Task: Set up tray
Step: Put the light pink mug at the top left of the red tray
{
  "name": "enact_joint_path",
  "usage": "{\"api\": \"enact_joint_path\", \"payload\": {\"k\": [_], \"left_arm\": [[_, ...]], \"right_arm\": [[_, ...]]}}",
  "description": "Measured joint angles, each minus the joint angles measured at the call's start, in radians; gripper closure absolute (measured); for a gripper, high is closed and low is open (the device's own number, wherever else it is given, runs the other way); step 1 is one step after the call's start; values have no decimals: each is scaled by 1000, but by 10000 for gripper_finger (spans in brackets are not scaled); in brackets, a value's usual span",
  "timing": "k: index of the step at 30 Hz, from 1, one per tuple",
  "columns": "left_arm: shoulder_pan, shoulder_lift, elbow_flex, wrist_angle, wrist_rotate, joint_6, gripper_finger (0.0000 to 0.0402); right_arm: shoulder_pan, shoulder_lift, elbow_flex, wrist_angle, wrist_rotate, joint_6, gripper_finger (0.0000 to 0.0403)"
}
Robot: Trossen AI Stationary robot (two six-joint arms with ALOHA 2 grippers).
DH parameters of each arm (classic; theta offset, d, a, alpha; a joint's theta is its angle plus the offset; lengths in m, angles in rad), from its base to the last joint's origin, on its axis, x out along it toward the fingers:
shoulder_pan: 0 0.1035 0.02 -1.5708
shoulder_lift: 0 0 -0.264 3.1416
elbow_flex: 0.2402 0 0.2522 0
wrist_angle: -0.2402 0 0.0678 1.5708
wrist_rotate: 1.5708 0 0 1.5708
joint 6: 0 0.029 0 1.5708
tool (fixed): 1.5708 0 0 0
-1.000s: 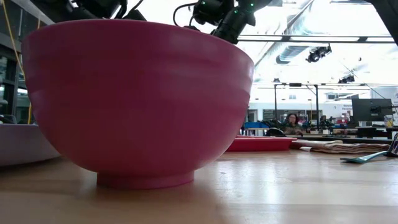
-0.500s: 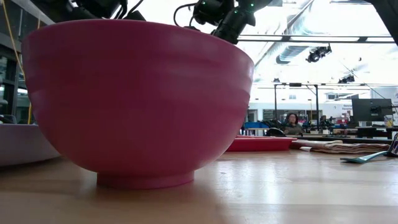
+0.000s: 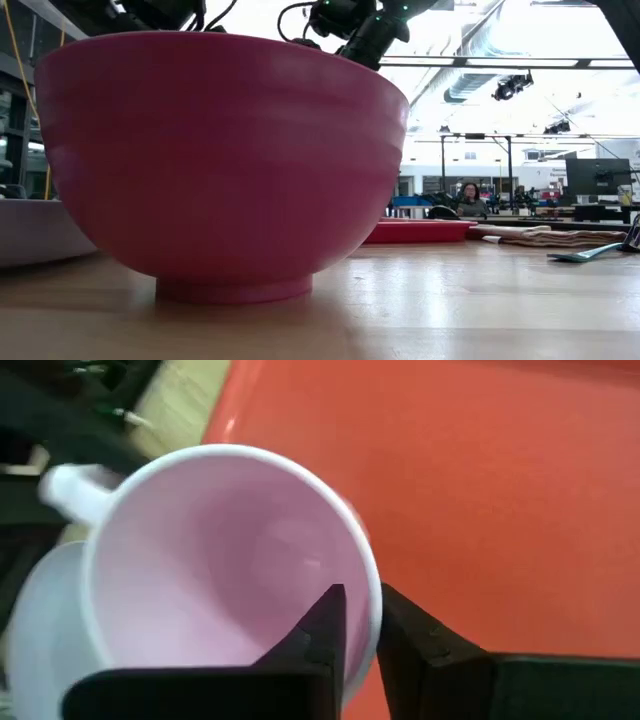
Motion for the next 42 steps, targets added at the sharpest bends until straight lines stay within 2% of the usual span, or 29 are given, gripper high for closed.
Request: {"api": "enact_joint_path", "payload": {"k": [4, 13, 21, 28, 31, 35, 39, 42], "left_arm": [[2, 0, -1, -56, -30, -2, 315], [0, 0, -2, -98, -28, 4, 371], [0, 0, -2, -97, -34, 4, 354], [0, 0, -1, -90, -93, 0, 373], [0, 0, -1, -86, -169, -28, 367], [0, 0, -1, -89, -323, -93, 354], [0, 0, -1, -91, -468, -169, 366], [0, 0, -1, -98, -520, -213, 374]], "right_arm": [[1, -2, 0, 0, -18, -13, 341], [0, -2, 0, 48, -24, -11, 332], [-1, -2, 0, 49, -21, -8, 332], [-1, -2, 0, 63, -19, -8, 332], [-1, -2, 0, 68, -19, -12, 332], [-1, -2, 0, 69, -19, -17, 332], [-1, -2, 0, 67, -23, -31, 332], [-1, -2, 0, 57, -23, -40, 332]]}}
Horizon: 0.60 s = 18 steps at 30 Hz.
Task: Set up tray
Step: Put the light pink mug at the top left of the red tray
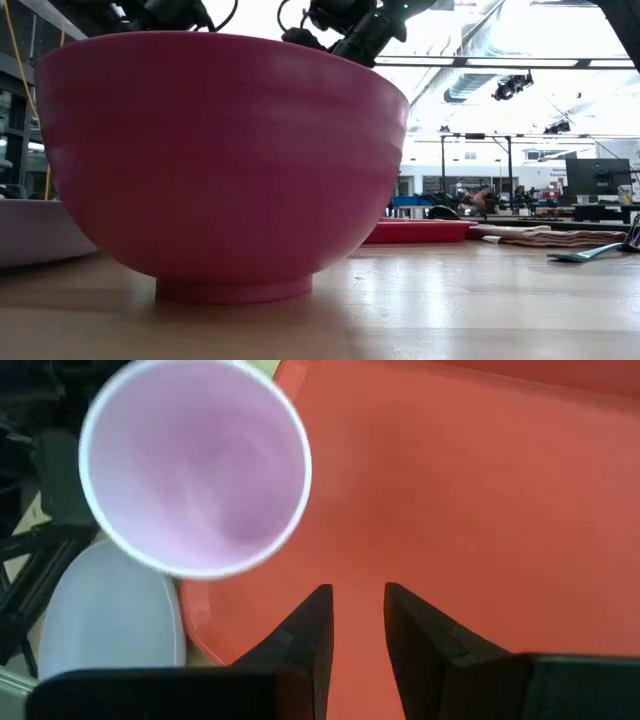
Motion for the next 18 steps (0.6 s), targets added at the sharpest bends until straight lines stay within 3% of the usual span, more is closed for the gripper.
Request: {"api": "enact_joint_path", "payload": {"k": [9, 18], "left_arm": [[0, -25, -57, -49, -188, -278, 350], [0, -183, -221, 30, -263, -423, 372]], "right_arm": [[0, 0, 0, -46, 0, -43, 332], [0, 0, 0, -66, 9, -88, 332]]}}
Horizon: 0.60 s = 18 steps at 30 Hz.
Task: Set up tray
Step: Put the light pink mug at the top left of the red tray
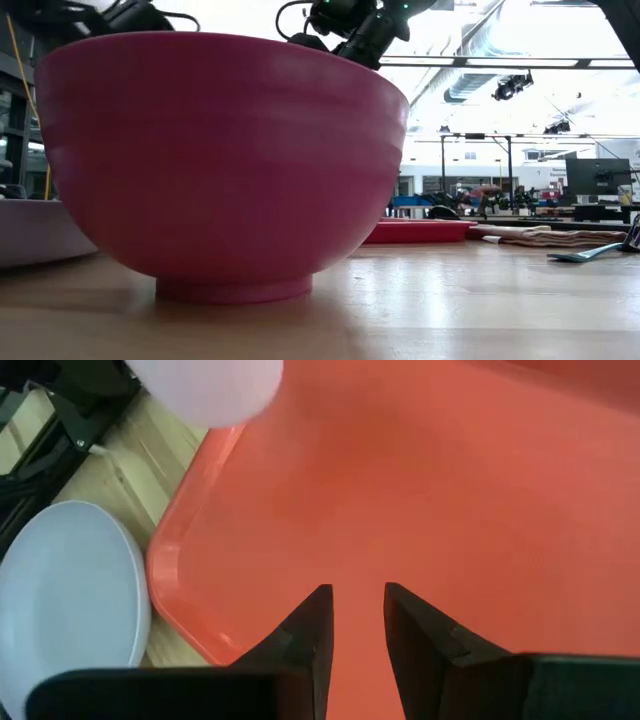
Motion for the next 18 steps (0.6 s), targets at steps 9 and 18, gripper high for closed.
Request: {"api": "enact_joint_path", "payload": {"k": [9, 18], "left_arm": [[0, -161, -186, 208, -40, -16, 355], [0, -188, -292, 358, -40, -15, 352]], "right_arm": [[-1, 0, 0, 3, 23, -31, 332], [-9, 0, 0, 30, 37, -45, 332]]}}
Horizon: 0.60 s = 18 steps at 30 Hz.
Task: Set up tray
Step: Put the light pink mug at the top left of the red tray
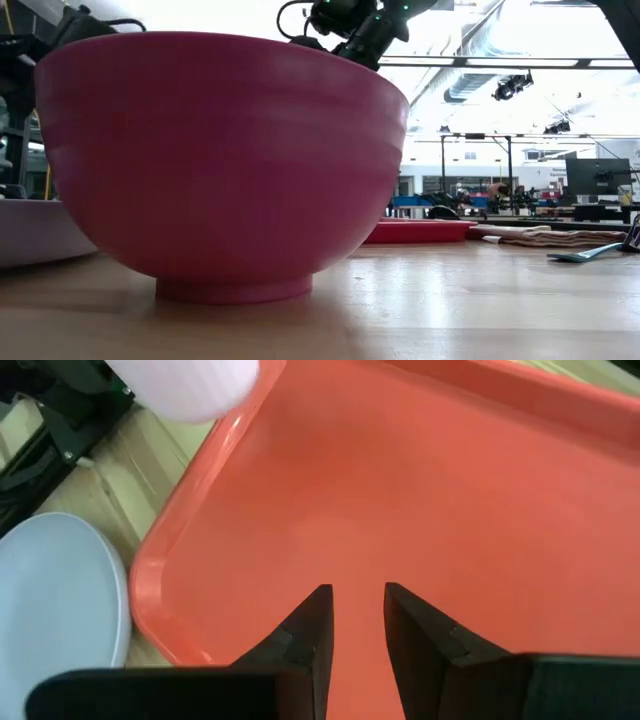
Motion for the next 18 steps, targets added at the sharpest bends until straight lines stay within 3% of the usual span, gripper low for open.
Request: {"api": "enact_joint_path", "payload": {"k": [4, 18], "left_arm": [[0, 0, -13, 9, 0, 0, 335], [0, 5, -72, 67, -2, -3, 331]], "right_arm": [[0, 0, 0, 18, -1, 0, 332], [0, 0, 0, 67, -8, 3, 332]]}}
